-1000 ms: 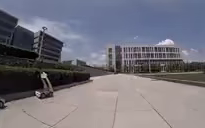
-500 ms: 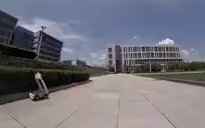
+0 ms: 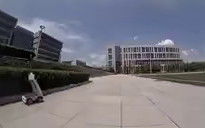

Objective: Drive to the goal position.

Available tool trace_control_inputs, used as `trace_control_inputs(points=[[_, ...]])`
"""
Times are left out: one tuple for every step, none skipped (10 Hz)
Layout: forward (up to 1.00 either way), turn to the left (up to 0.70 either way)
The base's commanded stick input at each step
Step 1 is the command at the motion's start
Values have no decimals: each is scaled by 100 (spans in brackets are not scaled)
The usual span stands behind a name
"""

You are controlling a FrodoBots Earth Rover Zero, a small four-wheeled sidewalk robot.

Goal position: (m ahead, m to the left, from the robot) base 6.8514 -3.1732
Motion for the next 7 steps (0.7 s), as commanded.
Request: trace_control_inputs(points=[[50, 0], [50, 0], [50, 0], [50, 0], [50, 0], [50, 0], [50, 0]])
